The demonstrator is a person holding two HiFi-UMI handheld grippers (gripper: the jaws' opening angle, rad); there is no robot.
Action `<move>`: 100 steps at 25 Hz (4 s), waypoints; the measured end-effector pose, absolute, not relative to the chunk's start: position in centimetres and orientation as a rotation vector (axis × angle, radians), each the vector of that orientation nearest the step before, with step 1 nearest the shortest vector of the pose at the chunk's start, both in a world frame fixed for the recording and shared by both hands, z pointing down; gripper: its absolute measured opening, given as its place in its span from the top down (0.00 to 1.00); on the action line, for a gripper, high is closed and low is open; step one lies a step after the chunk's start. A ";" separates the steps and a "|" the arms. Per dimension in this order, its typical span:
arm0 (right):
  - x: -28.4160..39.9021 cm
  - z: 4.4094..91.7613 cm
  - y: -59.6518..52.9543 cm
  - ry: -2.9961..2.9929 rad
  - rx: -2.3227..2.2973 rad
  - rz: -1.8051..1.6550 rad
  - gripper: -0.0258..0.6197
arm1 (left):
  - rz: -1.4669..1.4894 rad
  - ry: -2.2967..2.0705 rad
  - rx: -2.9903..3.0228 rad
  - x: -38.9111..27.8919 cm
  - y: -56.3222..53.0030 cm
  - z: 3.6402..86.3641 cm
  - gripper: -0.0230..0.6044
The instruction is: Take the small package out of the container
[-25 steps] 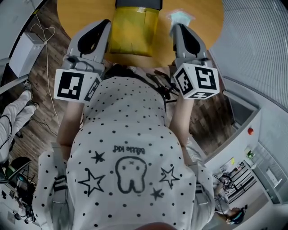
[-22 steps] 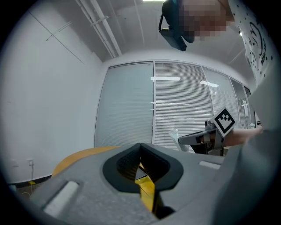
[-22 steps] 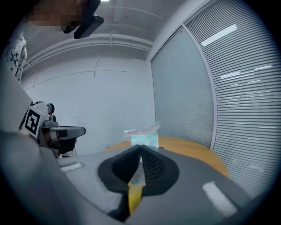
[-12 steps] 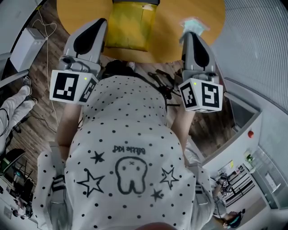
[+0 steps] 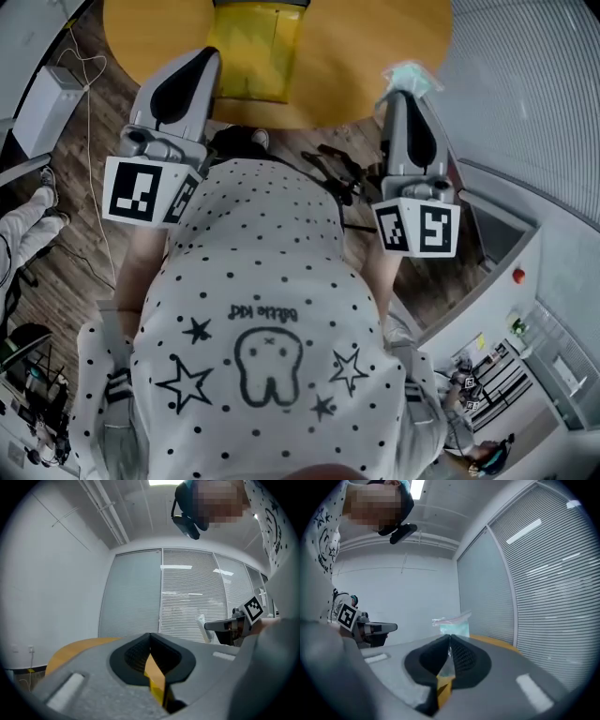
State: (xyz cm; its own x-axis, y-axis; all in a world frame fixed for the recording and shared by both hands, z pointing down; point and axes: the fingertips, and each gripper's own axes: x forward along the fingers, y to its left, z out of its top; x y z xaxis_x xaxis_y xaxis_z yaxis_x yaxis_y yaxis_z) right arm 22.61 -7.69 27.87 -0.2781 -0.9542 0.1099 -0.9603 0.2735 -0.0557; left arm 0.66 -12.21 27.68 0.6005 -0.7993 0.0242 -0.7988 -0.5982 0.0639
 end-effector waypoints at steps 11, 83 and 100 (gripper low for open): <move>22.2 28.7 -5.2 -2.488 1.833 0.157 0.95 | 0.001 -1.430 2.745 -0.5 -11.5 27.1 0.95; 21.0 32.2 -5.0 -2.523 1.734 0.312 0.95 | 0.035 -1.473 2.650 -0.8 -9.8 28.3 0.95; 20.9 32.3 -4.9 -2.526 1.724 0.306 0.95 | 0.045 -1.460 2.667 -0.4 -9.8 28.2 0.95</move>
State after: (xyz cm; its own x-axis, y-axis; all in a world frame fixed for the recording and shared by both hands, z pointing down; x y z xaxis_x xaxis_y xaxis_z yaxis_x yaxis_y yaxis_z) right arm 20.95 -4.87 32.32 -0.3693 -0.9141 0.1673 -0.9276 0.3519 -0.1253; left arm -0.41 -9.78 28.19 0.5398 -0.8385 0.0744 -0.8415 -0.5351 0.0743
